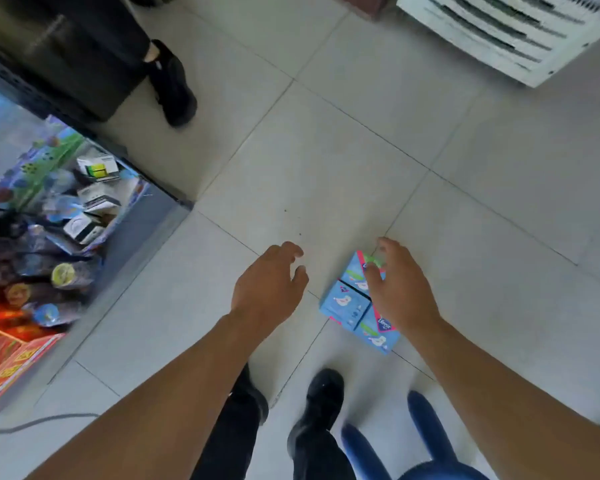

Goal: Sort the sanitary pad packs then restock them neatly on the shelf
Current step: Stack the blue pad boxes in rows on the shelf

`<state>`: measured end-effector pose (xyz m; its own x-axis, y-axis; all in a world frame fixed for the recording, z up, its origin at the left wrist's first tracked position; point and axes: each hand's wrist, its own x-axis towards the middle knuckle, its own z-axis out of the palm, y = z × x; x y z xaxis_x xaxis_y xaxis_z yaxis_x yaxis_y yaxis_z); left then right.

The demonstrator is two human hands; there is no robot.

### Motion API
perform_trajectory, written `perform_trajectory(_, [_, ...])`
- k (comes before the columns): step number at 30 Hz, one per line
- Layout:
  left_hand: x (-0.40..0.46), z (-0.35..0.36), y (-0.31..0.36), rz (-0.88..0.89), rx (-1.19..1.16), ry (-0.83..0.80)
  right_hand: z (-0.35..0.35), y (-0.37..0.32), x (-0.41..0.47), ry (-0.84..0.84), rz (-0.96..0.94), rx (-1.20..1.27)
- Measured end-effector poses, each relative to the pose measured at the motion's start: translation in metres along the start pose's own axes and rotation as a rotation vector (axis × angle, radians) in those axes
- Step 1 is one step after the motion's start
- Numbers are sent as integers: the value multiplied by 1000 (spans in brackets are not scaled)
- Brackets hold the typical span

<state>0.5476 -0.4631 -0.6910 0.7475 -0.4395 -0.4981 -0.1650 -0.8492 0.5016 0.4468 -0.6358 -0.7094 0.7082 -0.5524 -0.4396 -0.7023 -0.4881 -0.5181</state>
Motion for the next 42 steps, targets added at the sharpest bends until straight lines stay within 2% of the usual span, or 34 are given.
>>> perform_trajectory(5, [34,92,24,18,21,-185,12,94,-2,-77,240,124])
perform_trajectory(11, [103,187,16,11,-13,-309,76,165,41,-100,470,314])
perform_trajectory(17, [194,290,-15,4,86,-400,166,231,124,-71,608,396])
perform_trajectory(21, [228,329,-30,-75,78,-454,205,258,153,-70,675,440])
perform_trajectory(23, [237,341,-38,-62,51,-501,220,262,159,-59,673,491])
perform_trajectory(32, [238,324,-52,-64,-98,-388,230,251,155,96,654,622])
perform_trajectory(36, [222,284,-45,-81,-237,-348,199,220,141,199,573,721])
perform_trajectory(42, [180,189,-7,-141,-573,-227,120,149,115,152,388,743])
